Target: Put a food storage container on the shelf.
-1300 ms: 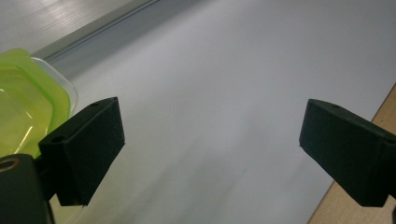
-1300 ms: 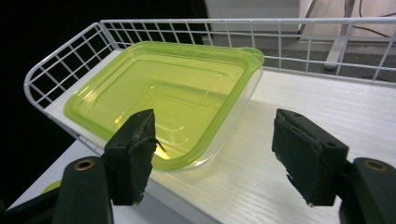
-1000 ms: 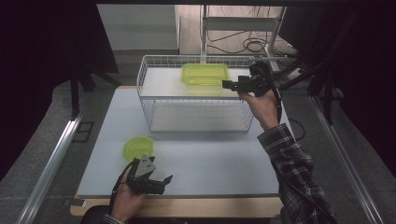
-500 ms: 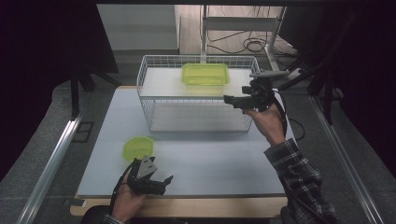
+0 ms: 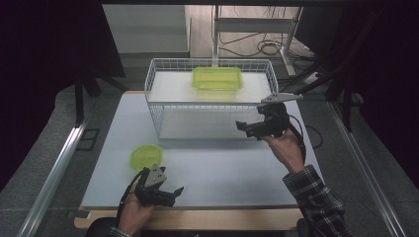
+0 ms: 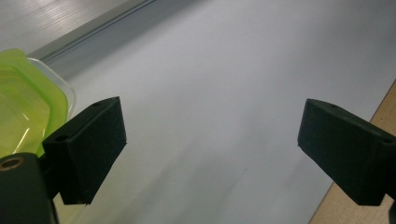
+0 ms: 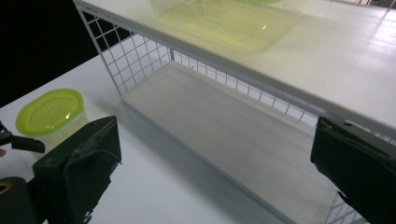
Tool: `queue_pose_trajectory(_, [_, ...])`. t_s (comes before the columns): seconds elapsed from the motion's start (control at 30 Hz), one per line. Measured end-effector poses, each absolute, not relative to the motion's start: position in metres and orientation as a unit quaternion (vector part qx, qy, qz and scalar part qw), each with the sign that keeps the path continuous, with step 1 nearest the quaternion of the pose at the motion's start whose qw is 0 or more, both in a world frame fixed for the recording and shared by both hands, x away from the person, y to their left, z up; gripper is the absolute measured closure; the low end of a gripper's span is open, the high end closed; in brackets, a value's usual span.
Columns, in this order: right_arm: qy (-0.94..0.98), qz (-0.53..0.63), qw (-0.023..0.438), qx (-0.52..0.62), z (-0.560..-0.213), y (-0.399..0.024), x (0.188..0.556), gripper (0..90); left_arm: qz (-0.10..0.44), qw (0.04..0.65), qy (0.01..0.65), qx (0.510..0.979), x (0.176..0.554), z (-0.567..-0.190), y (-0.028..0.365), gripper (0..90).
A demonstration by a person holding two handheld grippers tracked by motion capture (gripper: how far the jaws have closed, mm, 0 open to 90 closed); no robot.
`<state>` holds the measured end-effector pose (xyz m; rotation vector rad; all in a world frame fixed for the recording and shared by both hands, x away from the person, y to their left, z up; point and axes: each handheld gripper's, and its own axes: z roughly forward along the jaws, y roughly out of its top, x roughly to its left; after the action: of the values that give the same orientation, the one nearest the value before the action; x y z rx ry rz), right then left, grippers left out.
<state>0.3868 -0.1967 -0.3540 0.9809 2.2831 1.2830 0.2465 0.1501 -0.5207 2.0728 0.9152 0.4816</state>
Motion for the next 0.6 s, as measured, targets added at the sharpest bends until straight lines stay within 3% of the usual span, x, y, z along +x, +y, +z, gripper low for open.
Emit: queue_pose_trajectory(0.6, [0.805, 0.443, 0.189, 0.345, -0.402, -0.213, 0.343, 0.0, 0.186, 0.401, 0.381, 0.812, 0.246, -0.518, 0.151, 3.8])
